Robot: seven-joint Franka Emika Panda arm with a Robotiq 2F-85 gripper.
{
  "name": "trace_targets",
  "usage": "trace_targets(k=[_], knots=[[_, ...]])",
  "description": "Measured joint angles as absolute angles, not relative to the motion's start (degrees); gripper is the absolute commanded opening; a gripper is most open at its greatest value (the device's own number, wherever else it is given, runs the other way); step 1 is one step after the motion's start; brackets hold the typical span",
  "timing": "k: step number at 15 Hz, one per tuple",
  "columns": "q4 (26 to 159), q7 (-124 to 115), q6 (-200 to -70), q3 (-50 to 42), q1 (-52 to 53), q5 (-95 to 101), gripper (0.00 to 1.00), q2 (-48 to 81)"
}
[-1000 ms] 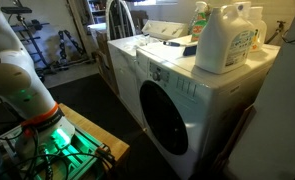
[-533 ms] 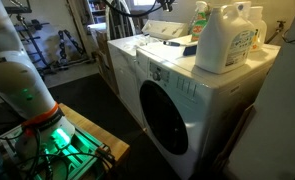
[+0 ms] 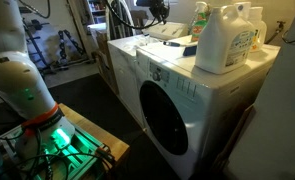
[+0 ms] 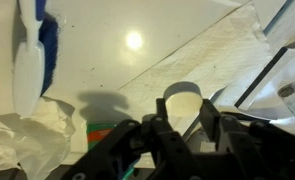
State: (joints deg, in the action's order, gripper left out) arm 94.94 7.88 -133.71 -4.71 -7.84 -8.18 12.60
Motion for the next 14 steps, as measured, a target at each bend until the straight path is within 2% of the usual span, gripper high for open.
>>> trace_targets(k=[14], knots=[[76.3, -0.4, -136.2, -4.4, -7.4, -7.2, 0.13, 32.7]])
